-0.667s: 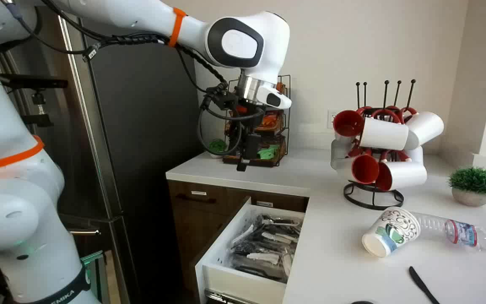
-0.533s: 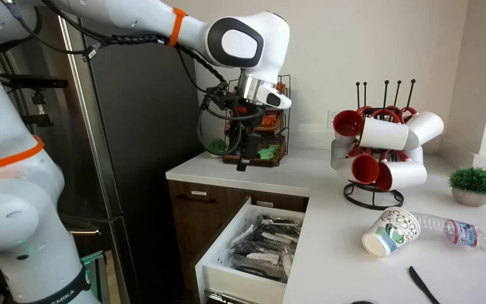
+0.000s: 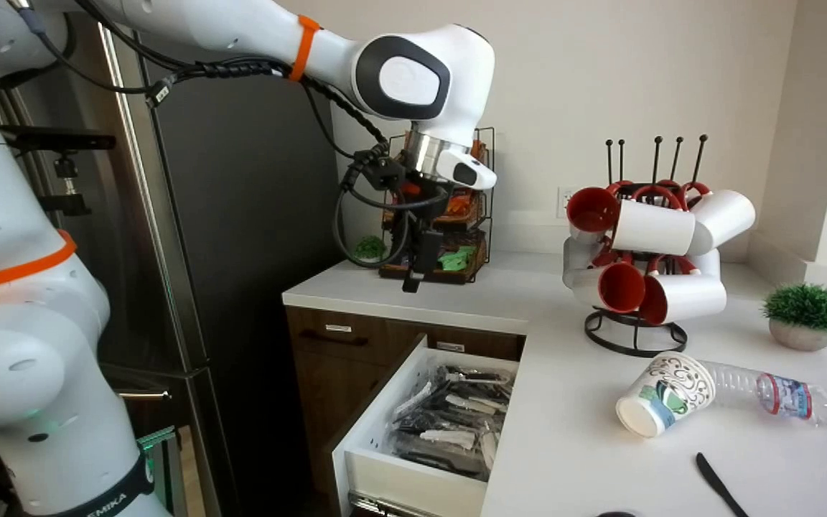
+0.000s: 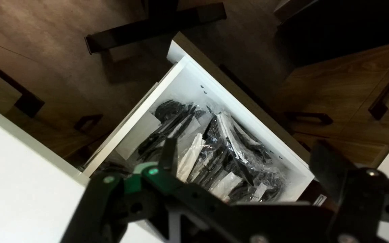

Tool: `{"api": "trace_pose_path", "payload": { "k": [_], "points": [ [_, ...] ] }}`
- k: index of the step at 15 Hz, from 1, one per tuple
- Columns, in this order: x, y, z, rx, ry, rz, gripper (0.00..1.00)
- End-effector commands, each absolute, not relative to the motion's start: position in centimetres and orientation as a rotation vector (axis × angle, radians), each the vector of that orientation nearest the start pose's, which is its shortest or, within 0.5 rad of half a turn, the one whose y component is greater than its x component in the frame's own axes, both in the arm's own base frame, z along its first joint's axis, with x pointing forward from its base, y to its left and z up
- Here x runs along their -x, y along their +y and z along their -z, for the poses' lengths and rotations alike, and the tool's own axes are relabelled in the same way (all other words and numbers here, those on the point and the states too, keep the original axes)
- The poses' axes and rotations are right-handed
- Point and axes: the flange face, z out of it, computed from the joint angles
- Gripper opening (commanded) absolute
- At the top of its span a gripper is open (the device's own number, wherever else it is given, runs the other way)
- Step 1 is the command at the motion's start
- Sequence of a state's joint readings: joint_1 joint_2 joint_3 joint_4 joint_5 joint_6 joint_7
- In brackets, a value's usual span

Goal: Remove a fork from the open drawer, then close the drawer

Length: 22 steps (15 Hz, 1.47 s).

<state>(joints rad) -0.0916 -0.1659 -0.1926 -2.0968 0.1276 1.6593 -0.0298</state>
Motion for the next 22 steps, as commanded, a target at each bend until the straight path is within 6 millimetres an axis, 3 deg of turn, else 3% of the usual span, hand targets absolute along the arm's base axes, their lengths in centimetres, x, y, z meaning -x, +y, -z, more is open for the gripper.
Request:
{"api": "trace_pose_path", "payload": {
  "k": [1, 3, 6, 13, 14, 17, 22],
  "points": [
    [-48.3, -10.0, -43.2, 2.810, 0.579, -0.442, 1.00],
    [-49.6, -8.1, -39.9, 2.732, 0.720, -0.525, 1.00],
    [-52.3, -7.1, -35.6, 2.615, 0.909, -0.446, 1.00],
    [-56.4, -10.2, -27.6, 2.461, 1.327, -0.115, 1.00],
    [-55.8, -10.2, -29.4, 2.519, 1.213, -0.156, 1.00],
    [-56.3, -10.5, -27.4, 2.499, 1.287, -0.130, 1.00],
    [-56.9, -10.2, -26.7, 2.495, 1.284, -0.101, 1.00]
  ]
}}
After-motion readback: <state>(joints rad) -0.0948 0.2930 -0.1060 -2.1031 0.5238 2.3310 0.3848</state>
